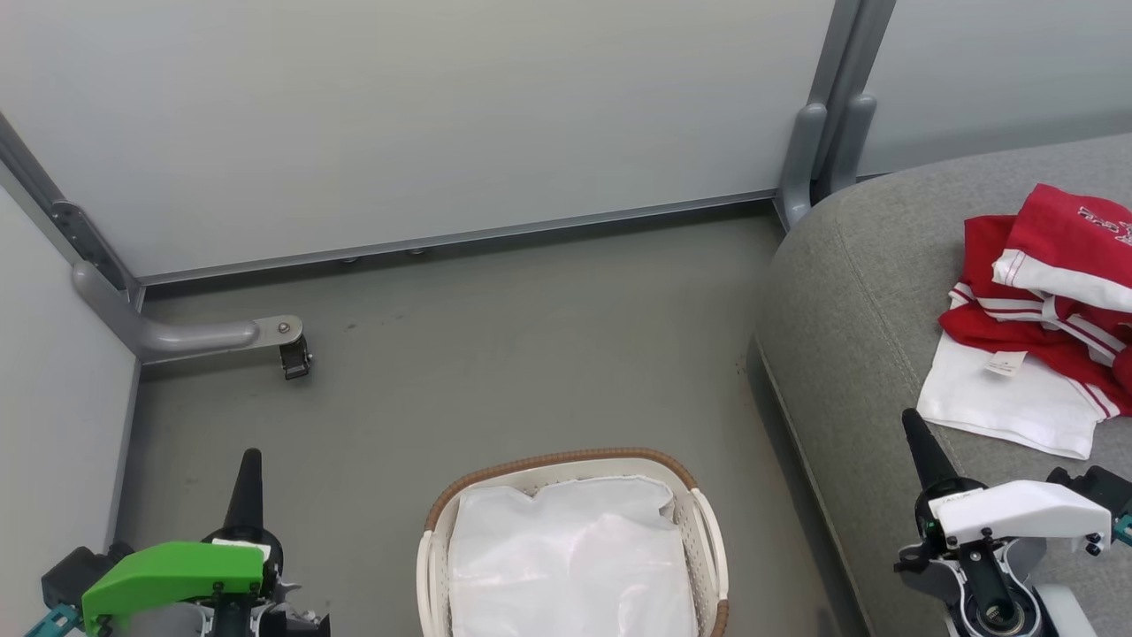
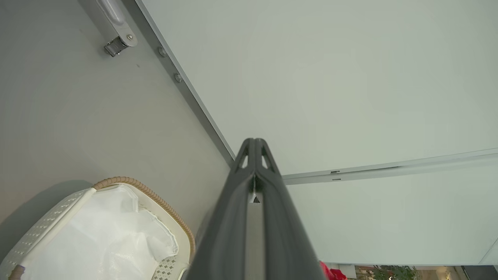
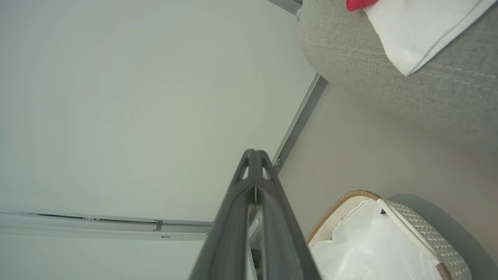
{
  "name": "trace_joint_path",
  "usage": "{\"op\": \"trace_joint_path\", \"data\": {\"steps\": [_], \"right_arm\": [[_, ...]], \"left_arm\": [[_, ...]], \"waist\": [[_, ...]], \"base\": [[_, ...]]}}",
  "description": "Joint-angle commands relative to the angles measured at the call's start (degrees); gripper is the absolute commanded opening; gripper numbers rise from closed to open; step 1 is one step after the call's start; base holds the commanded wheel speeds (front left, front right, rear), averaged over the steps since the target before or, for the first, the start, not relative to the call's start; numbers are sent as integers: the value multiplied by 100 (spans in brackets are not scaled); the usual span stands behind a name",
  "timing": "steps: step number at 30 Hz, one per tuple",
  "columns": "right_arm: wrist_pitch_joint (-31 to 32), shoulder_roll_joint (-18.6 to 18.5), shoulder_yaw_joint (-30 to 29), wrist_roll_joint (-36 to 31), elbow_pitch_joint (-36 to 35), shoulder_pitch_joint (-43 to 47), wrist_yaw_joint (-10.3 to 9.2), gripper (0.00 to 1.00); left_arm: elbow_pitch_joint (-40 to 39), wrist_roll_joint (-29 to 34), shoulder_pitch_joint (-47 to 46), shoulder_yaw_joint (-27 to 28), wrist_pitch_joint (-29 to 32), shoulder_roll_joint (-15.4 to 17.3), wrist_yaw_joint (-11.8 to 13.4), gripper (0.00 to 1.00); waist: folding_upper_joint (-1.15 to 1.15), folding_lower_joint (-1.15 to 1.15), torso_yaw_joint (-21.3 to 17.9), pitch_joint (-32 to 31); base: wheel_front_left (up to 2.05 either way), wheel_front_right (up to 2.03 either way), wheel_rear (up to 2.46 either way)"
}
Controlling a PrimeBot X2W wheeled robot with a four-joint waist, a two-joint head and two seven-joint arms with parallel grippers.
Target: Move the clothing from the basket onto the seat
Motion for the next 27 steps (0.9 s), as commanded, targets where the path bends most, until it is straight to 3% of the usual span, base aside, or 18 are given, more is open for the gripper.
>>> {"op": "trace_joint_path", "data": {"steps": [1, 27], "right_arm": [[38, -32, -40, 153, -71, 22, -3, 0], [356, -40, -212, 1337, -207, 81, -3, 0]], "left_arm": [[-68, -122, -122, 40, 32, 38, -47, 0], [-189, -1211, -221, 168, 347, 46, -148, 0]], "waist": [[0, 0, -1, -5], [0, 0, -19, -93]], "base": [[0, 0, 0], [0, 0, 0]]}}
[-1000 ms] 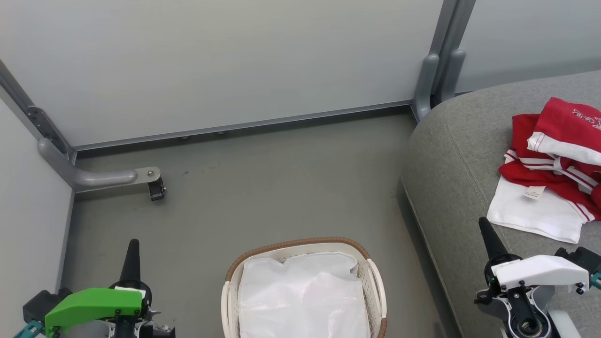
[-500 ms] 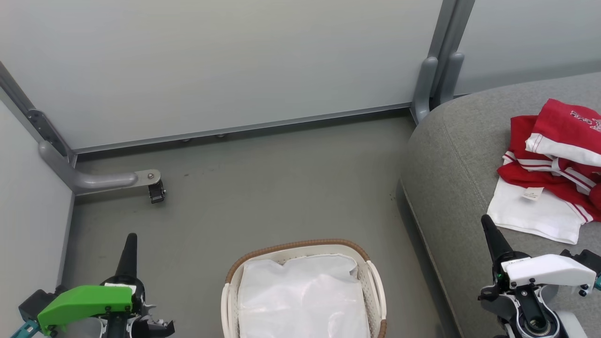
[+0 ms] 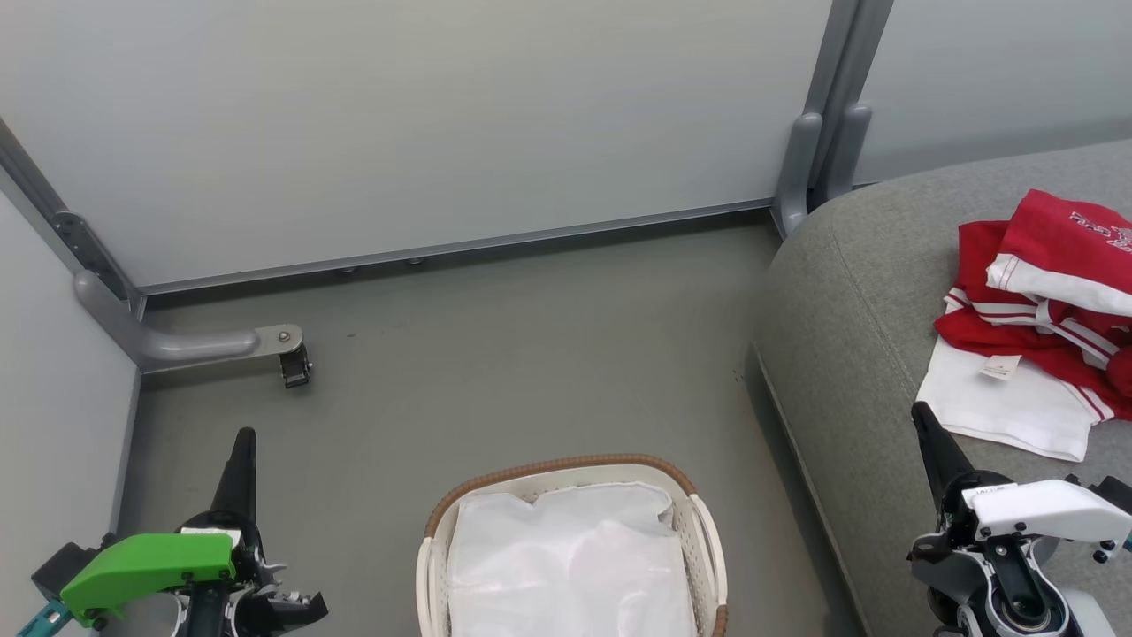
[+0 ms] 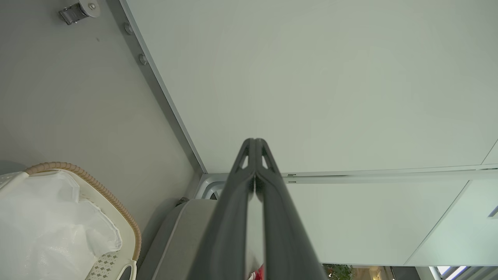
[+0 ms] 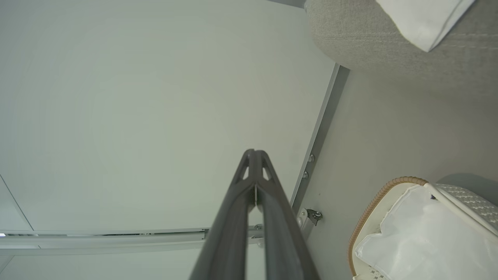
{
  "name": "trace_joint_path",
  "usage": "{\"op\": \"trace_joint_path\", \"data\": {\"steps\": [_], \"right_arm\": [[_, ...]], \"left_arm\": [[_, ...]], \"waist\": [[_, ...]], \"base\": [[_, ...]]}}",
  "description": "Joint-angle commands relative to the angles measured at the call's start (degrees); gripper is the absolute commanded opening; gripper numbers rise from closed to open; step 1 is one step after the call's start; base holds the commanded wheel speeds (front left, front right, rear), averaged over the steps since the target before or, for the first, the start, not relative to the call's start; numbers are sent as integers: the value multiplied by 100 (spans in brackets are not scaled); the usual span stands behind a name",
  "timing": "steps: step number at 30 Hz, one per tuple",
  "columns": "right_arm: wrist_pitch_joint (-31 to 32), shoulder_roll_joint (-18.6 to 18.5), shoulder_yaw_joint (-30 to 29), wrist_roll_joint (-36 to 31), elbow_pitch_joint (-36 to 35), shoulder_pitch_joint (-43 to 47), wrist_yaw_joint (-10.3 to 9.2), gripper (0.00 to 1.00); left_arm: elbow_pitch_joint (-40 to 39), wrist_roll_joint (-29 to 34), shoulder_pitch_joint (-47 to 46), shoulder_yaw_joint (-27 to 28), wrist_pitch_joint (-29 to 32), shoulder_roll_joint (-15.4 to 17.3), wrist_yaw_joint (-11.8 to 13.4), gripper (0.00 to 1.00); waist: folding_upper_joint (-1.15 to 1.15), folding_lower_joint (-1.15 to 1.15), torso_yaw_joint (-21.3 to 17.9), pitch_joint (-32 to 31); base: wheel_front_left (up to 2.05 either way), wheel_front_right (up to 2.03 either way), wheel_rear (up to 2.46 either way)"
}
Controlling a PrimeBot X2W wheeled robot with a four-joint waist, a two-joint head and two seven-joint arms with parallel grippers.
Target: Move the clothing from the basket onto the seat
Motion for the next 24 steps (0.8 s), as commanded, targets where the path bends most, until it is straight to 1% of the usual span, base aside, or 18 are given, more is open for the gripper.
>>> {"op": "trace_joint_path", "data": {"steps": [1, 18, 24], "right_arm": [[45, -34, -35, 116, -51, 55, -1, 0], [213, -38, -127, 768, -122, 85, -1, 0], [213, -38, -123, 746, -116, 85, -2, 0]], "left_arm": [[-43, -109, -130, 35, 32, 40, -34, 0], [-108, -701, -172, 101, 206, 44, -95, 0], [-102, -680, -159, 98, 206, 44, -95, 0]], "waist": [[0, 0, -1, -5], [0, 0, -13, -62], [0, 0, -13, -62]], "base": [[0, 0, 0], [0, 0, 0], [0, 0, 0]]}}
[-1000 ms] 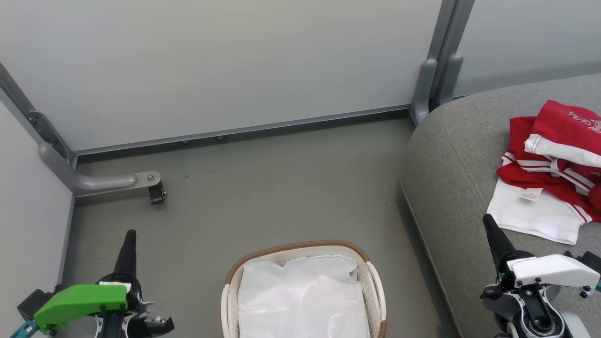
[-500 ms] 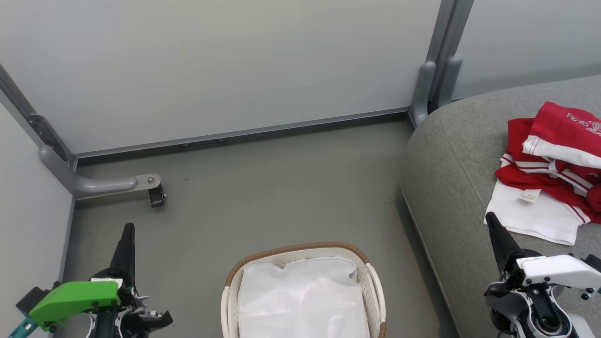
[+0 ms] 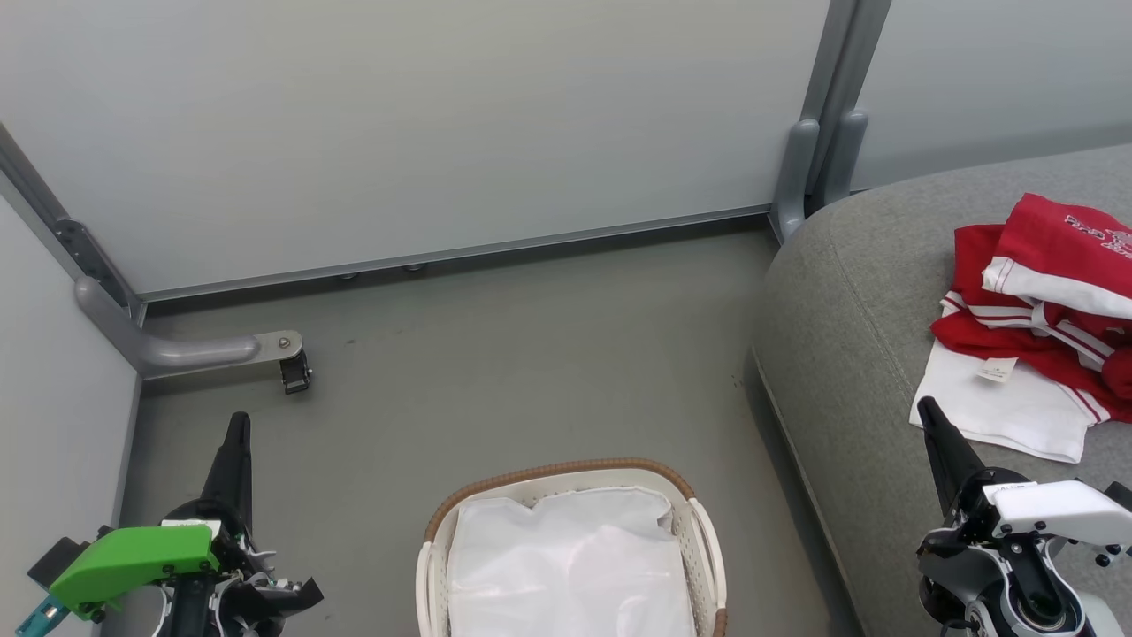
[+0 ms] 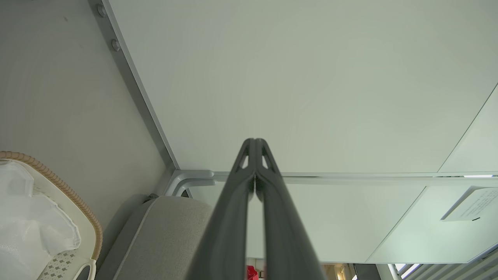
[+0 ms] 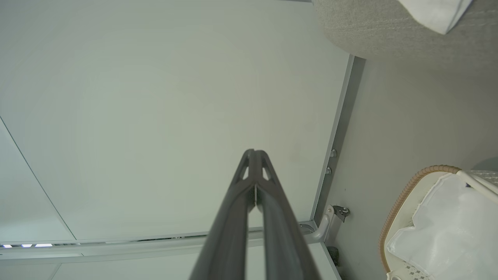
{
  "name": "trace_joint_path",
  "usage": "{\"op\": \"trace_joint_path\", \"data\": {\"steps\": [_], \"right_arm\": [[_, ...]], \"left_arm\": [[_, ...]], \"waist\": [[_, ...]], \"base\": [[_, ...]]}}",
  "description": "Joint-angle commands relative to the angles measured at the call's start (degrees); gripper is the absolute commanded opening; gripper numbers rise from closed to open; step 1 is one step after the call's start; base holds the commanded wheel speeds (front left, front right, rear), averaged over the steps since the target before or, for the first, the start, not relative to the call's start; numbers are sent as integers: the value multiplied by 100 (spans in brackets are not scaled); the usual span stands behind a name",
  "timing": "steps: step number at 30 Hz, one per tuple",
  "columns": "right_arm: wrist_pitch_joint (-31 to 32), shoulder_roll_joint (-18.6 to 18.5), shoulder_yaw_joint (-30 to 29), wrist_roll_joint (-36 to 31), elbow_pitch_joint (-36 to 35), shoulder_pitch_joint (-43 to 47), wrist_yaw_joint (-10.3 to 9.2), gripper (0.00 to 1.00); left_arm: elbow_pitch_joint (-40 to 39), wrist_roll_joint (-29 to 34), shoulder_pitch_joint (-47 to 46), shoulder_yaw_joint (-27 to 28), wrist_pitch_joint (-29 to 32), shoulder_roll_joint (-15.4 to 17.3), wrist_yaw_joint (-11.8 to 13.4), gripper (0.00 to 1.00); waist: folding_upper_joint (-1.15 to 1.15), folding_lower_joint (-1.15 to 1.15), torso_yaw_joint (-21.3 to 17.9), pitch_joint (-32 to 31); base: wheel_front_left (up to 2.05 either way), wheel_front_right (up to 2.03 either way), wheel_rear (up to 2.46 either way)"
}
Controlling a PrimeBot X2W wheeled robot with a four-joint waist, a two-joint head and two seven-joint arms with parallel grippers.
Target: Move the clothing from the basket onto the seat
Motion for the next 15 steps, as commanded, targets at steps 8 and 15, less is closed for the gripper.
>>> {"op": "trace_joint_path", "data": {"steps": [8, 15], "right_arm": [[19, -33, -12, 21, -16, 62, -1, 0], [20, -33, -12, 22, -16, 62, -2, 0]], "left_arm": [[-13, -15, -70, 14, 24, 39, -38, 0], [-13, -15, -70, 14, 23, 39, -35, 0]], "waist": [[0, 0, 0, 0], [0, 0, 0, 0]], "base": [[0, 0, 0], [0, 0, 0]]}}
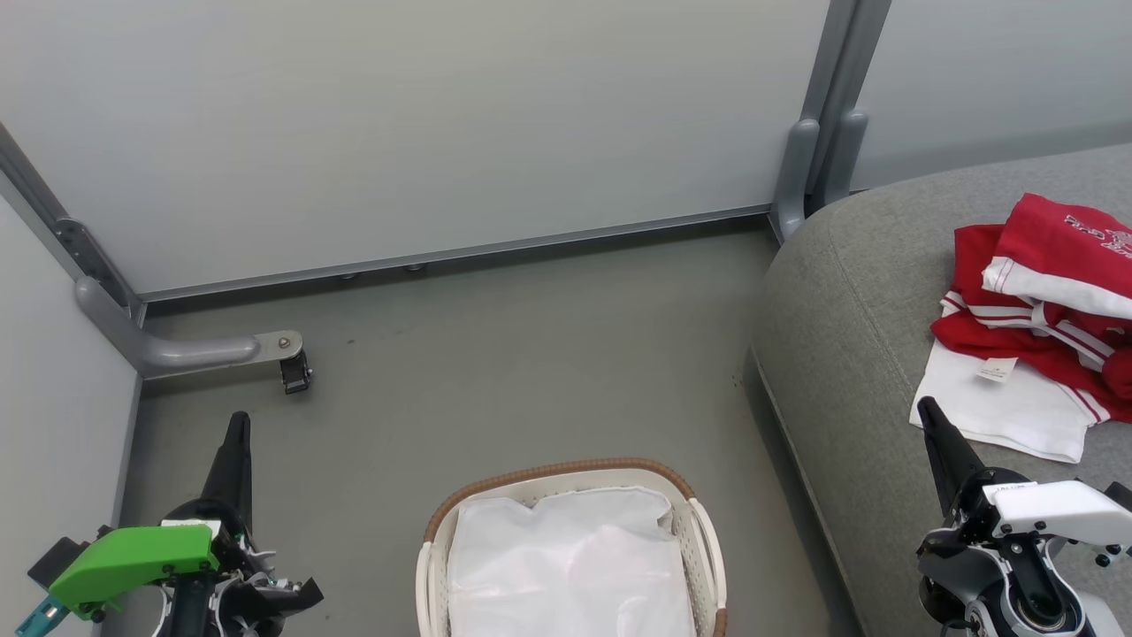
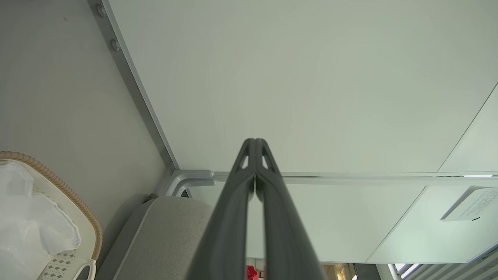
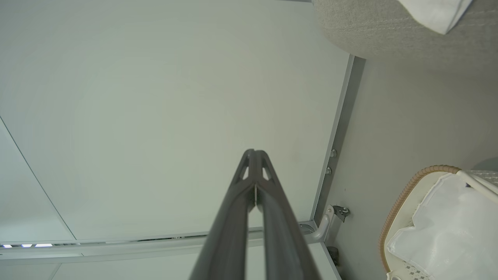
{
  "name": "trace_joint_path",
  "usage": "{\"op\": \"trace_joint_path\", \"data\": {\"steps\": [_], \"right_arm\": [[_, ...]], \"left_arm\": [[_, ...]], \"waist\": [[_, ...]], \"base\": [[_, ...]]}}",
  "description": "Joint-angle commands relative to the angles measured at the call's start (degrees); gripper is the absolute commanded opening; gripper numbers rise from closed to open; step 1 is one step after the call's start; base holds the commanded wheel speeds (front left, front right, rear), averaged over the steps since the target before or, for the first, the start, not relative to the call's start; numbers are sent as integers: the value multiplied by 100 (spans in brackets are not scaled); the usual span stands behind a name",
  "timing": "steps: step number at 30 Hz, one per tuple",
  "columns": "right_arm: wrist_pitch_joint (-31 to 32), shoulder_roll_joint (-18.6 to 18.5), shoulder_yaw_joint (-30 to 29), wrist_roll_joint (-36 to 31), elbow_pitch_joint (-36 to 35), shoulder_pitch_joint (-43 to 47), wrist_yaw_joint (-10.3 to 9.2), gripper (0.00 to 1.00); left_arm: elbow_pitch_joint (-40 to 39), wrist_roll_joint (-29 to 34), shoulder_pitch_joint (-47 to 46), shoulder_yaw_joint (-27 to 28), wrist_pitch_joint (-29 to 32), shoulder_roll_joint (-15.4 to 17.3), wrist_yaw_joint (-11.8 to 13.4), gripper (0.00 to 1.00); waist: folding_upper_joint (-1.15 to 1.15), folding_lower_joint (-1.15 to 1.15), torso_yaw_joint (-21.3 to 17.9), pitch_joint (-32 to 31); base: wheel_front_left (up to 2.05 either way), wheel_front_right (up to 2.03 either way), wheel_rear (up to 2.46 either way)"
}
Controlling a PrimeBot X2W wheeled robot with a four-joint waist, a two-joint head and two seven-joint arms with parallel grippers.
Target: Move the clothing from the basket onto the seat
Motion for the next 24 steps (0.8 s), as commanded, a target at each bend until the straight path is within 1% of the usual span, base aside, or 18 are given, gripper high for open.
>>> {"op": "trace_joint_path", "data": {"steps": [1, 24], "right_arm": [[20, -32, -12, 22, -15, 62, -1, 0], [19, -32, -11, 23, -15, 62, -1, 0]], "left_arm": [[-12, -15, -70, 13, 23, 39, -32, 0], [-13, -15, -70, 12, 23, 40, -32, 0]], "waist": [[0, 0, 0, 0], [0, 0, 0, 0]], "base": [[0, 0, 0], [0, 0, 0]]}}
